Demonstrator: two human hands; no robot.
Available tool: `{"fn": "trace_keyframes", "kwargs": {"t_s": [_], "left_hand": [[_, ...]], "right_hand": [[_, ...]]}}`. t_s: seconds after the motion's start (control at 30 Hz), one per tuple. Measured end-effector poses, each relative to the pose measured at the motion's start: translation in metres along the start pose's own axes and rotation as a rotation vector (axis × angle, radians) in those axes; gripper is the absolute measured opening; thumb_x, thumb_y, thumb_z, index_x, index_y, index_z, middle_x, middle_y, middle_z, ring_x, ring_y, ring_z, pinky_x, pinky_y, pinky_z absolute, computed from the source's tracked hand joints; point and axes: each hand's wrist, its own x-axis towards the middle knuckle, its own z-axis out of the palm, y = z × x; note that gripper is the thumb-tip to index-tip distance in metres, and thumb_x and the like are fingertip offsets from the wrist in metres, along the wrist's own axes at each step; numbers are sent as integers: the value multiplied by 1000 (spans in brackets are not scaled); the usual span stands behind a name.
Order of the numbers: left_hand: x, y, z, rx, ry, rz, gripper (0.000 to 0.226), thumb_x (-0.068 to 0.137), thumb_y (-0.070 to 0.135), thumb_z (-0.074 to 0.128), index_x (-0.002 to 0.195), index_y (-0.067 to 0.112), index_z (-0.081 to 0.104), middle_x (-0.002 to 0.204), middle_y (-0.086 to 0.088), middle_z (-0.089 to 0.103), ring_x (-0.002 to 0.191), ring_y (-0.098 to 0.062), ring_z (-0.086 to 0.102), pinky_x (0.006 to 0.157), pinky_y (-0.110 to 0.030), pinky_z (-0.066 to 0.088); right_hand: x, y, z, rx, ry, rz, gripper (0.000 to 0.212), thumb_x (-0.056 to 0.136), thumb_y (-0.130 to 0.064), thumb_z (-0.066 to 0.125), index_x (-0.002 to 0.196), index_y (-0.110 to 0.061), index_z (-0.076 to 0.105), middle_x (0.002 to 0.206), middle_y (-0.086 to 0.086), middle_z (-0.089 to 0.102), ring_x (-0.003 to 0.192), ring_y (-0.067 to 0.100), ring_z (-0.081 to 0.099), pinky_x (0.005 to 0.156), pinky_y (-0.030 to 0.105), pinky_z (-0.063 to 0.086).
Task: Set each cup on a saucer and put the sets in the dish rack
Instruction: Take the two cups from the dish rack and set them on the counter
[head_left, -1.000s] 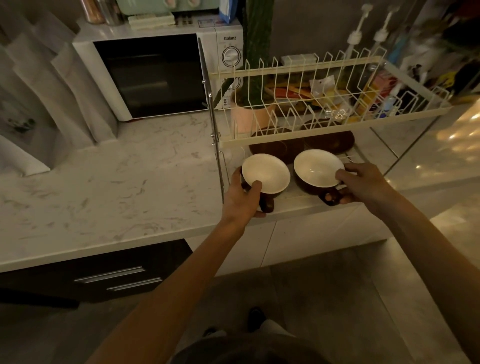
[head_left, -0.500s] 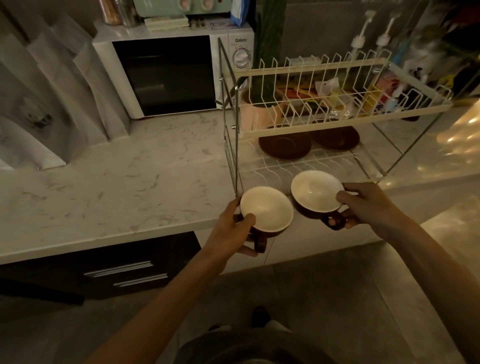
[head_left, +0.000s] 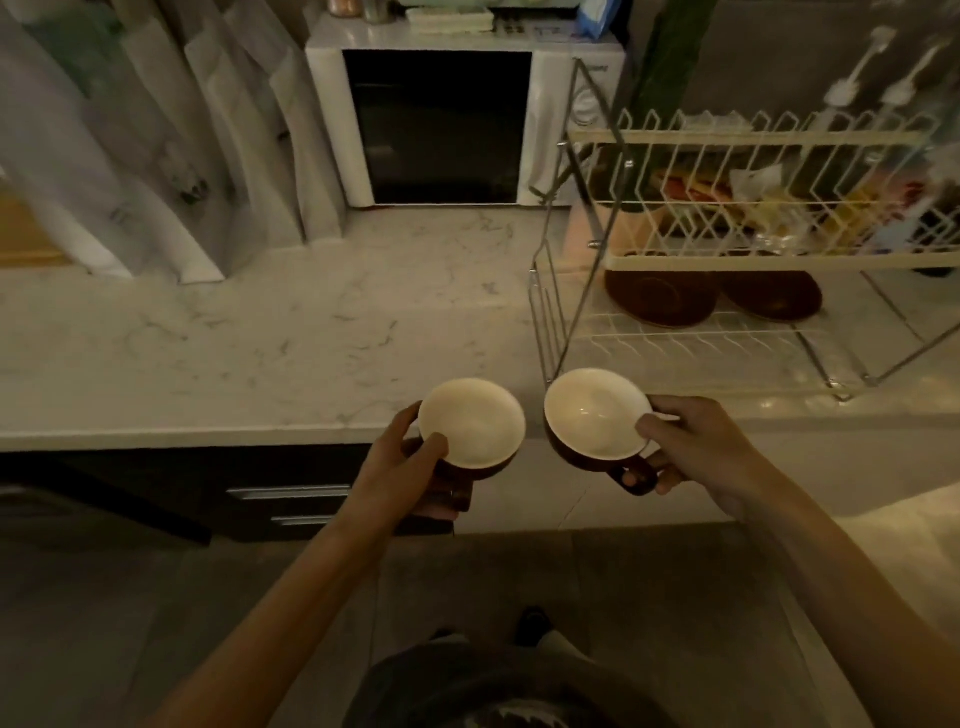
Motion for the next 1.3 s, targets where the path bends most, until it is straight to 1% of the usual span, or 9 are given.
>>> {"fn": "trace_keyframes", "kwargs": {"t_s": [0.13, 0.33, 0.57, 0.7, 0.8, 0.87, 0.93, 1.07, 1.3], "left_hand": [[1, 2, -26, -33, 63, 9, 49, 92, 23, 56, 136, 39, 39, 98, 7, 60, 75, -16, 71, 51, -32, 58], [12, 6, -62, -85, 134, 1, 49, 92, 24, 56, 135, 40, 38, 99, 3, 62, 68, -8, 72, 48, -28, 56], [30, 17, -102, -139, 174, -15, 51, 94, 22, 53, 140, 34, 33, 102, -1, 60, 69, -21, 73, 50, -29, 57], [45, 24, -118, -179, 206, -19, 51, 94, 21, 54, 139, 34, 34, 100, 2, 57, 83, -24, 69, 52, -33, 58], [57, 29, -128, -184, 251, -12, 52, 94, 20, 54, 140, 34, 33, 97, 4, 55, 82, -21, 66, 48, -32, 57], [64, 31, -136, -190, 273, -15, 52, 94, 21, 54, 140, 34, 34, 100, 1, 54, 82, -22, 67, 49, -33, 58], [71, 32, -146, -198, 282, -12, 51, 94, 21, 53, 140, 34, 34, 99, 1, 55, 83, -23, 68, 50, -33, 58], [82, 32, -165, -215, 328, -21, 51, 94, 21, 54, 139, 33, 35, 96, 4, 55, 79, -22, 68, 48, -32, 57], [98, 32, -198, -269, 401, -65, 53, 93, 19, 54, 140, 33, 33, 97, 0, 55, 87, -27, 68, 51, -36, 59]], "right_hand": [[8, -17, 36, -28, -59, -26, 41, 95, -6, 51, 136, -12, 55, 92, 8, 71, 61, 26, 75, 43, 23, 53], [26, -37, 81, -40, -38, -46, 39, 95, -7, 50, 133, -8, 56, 81, 10, 70, 51, 13, 70, 40, 20, 50], [61, -56, 119, 22, 6, -22, 39, 93, -10, 53, 131, -7, 58, 76, 10, 72, 51, 17, 72, 40, 21, 50], [84, -68, 138, 70, 5, -1, 39, 91, -10, 54, 129, -4, 60, 72, 10, 72, 48, 19, 71, 38, 21, 50], [101, -81, 153, 84, -13, -13, 37, 91, -10, 52, 127, -5, 60, 54, -1, 72, 48, 19, 71, 38, 21, 50], [112, -91, 163, 99, -32, -28, 37, 91, -10, 51, 127, -7, 59, 52, -6, 71, 48, 19, 71, 39, 21, 51], [123, -101, 175, 123, -50, -39, 37, 92, -11, 50, 127, -5, 57, 53, 1, 72, 50, 22, 72, 40, 22, 52], [141, -122, 200, 124, -69, -46, 39, 91, -11, 50, 128, -1, 56, 78, 17, 72, 56, 27, 74, 41, 22, 52], [159, -152, 246, 129, -99, -55, 29, 93, -10, 48, 120, -5, 58, 81, 14, 69, 51, 23, 73, 40, 21, 51]]}}
